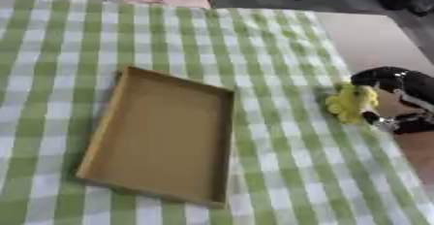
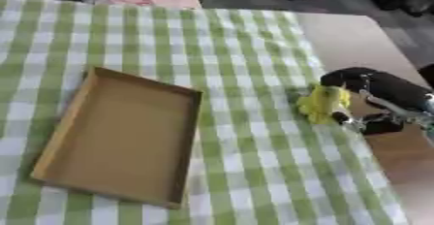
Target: Pick up objects on the table and place them in the box.
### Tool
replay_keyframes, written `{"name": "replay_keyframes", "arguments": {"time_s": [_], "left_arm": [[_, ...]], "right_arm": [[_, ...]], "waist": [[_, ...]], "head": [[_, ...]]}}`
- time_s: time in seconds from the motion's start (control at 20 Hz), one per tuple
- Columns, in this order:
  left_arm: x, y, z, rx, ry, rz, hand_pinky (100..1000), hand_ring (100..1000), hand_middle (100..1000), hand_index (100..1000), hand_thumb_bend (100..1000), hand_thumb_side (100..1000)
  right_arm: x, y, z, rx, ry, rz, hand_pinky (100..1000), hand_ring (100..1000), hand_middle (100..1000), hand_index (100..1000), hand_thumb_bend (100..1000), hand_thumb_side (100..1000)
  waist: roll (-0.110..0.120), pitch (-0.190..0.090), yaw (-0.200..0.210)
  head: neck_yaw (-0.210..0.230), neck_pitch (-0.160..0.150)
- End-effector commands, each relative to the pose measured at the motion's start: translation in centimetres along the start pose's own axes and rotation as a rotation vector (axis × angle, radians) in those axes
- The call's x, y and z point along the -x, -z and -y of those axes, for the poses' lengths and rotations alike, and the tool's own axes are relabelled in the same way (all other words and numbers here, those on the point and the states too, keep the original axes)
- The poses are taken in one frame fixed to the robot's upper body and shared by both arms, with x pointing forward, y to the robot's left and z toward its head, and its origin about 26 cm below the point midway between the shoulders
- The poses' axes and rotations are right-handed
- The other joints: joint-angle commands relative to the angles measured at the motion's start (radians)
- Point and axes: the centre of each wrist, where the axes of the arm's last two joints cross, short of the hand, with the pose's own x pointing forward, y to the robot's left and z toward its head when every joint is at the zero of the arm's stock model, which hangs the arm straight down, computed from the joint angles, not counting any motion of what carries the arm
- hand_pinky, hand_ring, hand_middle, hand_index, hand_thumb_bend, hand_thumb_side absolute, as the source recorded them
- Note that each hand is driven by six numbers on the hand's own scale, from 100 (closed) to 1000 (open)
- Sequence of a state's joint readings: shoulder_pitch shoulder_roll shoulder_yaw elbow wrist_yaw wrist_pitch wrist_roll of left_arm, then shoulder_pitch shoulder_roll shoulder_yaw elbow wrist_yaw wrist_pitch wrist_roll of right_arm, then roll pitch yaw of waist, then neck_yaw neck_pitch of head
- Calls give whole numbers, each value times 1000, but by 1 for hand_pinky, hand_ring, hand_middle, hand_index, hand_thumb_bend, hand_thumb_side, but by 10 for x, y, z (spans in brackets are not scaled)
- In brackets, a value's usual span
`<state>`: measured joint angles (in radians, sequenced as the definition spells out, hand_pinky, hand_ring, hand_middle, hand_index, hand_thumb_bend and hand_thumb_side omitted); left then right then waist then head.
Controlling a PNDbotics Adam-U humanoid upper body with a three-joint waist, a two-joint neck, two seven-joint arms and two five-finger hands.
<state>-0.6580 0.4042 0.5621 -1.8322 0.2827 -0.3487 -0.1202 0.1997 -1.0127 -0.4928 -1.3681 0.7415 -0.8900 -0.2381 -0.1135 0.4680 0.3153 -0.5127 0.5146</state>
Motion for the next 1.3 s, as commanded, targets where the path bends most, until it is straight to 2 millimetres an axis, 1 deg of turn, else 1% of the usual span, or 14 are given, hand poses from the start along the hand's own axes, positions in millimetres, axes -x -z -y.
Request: {"name": "replay_keyframes", "arguments": {"time_s": [0.05, 0.4, 0.55, 0.6, 0.7, 0.75, 0.8, 0.85, 0.9, 0.95, 1.05, 1.1, 1.3], "left_arm": [[-8, 11, -9, 20, 28, 34, 677, 778, 797, 505, 100, 648], [-5, 10, -12, 22, 30, 35, 678, 780, 799, 501, 100, 659], [-4, 10, -14, 22, 34, 34, 678, 780, 799, 499, 100, 661], [-4, 10, -14, 22, 33, 34, 678, 780, 800, 499, 100, 661], [-3, 10, -15, 25, 32, 35, 679, 780, 800, 498, 100, 661], [-3, 9, -15, 25, 32, 34, 679, 781, 800, 497, 100, 661], [-3, 9, -15, 26, 32, 34, 679, 781, 800, 497, 100, 661], [-3, 9, -15, 25, 32, 33, 679, 781, 800, 497, 100, 661], [-2, 9, -16, 25, 33, 33, 679, 781, 800, 497, 100, 661], [-2, 9, -16, 25, 33, 32, 679, 781, 801, 497, 100, 661], [-2, 8, -16, 26, 33, 30, 680, 781, 801, 496, 100, 661], [-2, 8, -16, 26, 32, 29, 680, 781, 801, 496, 100, 661], [-2, 7, -17, 27, 33, 24, 680, 781, 801, 496, 100, 660]], "right_arm": [[4, 0, 10, 4, -38, -4, 868, 894, 871, 952, 213, 162], [3, 1, 9, 11, -51, -9, 868, 895, 870, 947, 203, 158], [3, 0, 7, 5, -57, -18, 856, 886, 856, 936, 185, 162], [3, 0, 6, 4, -59, -21, 849, 877, 842, 930, 182, 164], [2, 1, 7, 12, -68, -31, 827, 845, 781, 905, 182, 163], [2, 2, 6, 19, -74, -36, 805, 809, 739, 873, 189, 167], [1, 2, 6, 25, -80, -38, 797, 794, 730, 868, 185, 168], [0, 3, 6, 32, -86, -40, 775, 752, 701, 853, 185, 164], [-1, 3, 5, 43, -92, -43, 761, 732, 682, 839, 184, 159], [-2, 4, 5, 54, -99, -45, 728, 692, 638, 804, 168, 153], [-4, 5, 4, 75, -107, -42, 707, 665, 615, 776, 113, 157], [-5, 5, 3, 84, -109, -39, 699, 655, 606, 763, 100, 160], [-6, 3, 1, 105, -104, -29, 682, 633, 584, 738, 100, 164]], "waist": [[3, -16, 0], [-2, -2, 6], [-4, 3, 9], [-4, 4, 9], [-5, 6, 9], [-5, 7, 9], [-5, 7, 9], [-5, 8, 9], [-5, 8, 9], [-5, 8, 9], [-5, 7, 8], [-4, 7, 7], [-3, 3, 2]], "head": [[-6, -17], [-15, -23], [-18, -26], [-20, -26], [-22, -25], [-23, -25], [-25, -25], [-25, -25], [-25, -24], [-25, -23], [-26, -20], [-26, -19], [-27, -15]]}}
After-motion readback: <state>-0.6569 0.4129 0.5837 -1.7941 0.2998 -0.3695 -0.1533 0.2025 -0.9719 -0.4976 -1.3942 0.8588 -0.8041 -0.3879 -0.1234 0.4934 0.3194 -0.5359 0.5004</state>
